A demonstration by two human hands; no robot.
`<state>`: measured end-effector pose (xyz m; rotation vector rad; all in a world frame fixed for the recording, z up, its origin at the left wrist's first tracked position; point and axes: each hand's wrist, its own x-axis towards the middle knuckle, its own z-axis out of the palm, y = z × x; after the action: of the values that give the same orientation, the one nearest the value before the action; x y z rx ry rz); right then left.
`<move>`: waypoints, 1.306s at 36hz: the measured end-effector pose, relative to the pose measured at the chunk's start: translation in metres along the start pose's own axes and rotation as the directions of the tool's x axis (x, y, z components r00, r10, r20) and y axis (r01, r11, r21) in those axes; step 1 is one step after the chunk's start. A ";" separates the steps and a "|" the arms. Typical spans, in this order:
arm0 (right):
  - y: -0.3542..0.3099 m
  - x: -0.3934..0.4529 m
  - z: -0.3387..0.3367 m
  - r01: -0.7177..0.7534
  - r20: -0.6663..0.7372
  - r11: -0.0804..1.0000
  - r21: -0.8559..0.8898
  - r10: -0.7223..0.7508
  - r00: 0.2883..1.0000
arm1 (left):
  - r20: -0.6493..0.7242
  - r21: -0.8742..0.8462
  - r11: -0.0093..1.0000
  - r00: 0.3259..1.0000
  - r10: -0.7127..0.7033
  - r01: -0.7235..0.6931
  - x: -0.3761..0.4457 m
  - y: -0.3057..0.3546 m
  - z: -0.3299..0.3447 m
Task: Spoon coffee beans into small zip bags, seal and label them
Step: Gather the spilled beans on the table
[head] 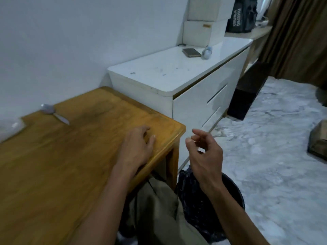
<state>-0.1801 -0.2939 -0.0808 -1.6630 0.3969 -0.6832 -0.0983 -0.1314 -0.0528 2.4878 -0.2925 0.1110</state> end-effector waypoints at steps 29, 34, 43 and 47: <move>-0.100 -0.041 0.409 0.398 0.909 0.917 0.009 -0.173 0.378 | -0.517 -0.079 0.783 0.646 -0.562 0.617 -0.013 -0.264 -0.249; -0.085 -0.046 0.456 0.410 0.918 0.912 -0.016 -0.149 0.367 | -0.458 -0.008 0.805 0.713 -0.530 0.593 0.011 -0.286 -0.254; -0.078 -0.026 0.417 0.374 0.812 0.926 0.042 -0.250 0.527 | -0.491 0.037 0.840 0.741 -0.457 0.542 0.002 -0.258 -0.239; -0.087 -0.009 0.363 0.354 0.737 0.934 0.049 -0.273 0.618 | -0.511 0.040 0.881 0.768 -0.387 0.471 -0.007 -0.216 -0.229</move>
<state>0.0334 0.0089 -0.0313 -1.9735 -0.4763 -0.1774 -0.0565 0.1751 0.0047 2.5128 0.5284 0.5853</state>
